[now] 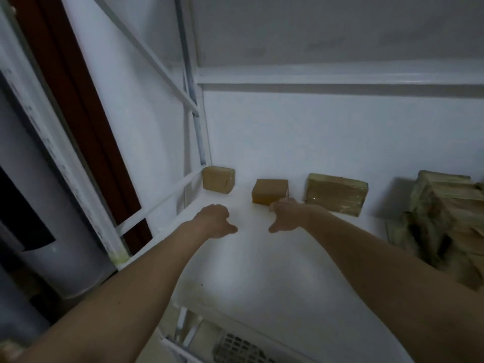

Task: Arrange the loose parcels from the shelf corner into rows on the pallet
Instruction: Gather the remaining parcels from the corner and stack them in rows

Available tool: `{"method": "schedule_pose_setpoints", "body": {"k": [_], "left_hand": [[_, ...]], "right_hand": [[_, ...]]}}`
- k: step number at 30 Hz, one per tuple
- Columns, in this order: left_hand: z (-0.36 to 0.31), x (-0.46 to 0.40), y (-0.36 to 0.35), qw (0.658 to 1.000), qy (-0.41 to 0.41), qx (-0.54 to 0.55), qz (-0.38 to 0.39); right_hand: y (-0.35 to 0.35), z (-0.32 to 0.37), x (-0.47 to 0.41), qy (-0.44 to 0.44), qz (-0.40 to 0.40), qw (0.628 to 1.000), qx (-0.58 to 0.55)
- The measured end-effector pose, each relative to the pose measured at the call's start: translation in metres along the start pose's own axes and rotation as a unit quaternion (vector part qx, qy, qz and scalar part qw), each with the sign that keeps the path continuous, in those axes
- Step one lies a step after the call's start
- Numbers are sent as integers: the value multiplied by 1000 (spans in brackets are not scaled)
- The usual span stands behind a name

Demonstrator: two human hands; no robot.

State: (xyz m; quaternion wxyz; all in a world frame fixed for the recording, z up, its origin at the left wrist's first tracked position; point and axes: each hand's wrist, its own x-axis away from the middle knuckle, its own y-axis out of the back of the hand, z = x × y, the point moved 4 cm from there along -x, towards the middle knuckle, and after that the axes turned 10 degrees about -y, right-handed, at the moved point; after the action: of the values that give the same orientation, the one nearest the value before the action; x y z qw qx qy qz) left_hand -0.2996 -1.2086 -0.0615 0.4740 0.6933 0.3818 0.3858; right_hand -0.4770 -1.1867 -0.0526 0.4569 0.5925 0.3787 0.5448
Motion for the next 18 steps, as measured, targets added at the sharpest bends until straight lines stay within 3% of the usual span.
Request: {"method": "schedule_pose_setpoints", "body": {"k": [9,18], "left_hand": [[73,-20,-7,1000,-17,14,14],[71,-86,-9,996,-44,75,6]], "right_hand": [[-38,34,-48,-77,-5,997,-24],[-34,5,-94,-153,-23,987,-38]]}}
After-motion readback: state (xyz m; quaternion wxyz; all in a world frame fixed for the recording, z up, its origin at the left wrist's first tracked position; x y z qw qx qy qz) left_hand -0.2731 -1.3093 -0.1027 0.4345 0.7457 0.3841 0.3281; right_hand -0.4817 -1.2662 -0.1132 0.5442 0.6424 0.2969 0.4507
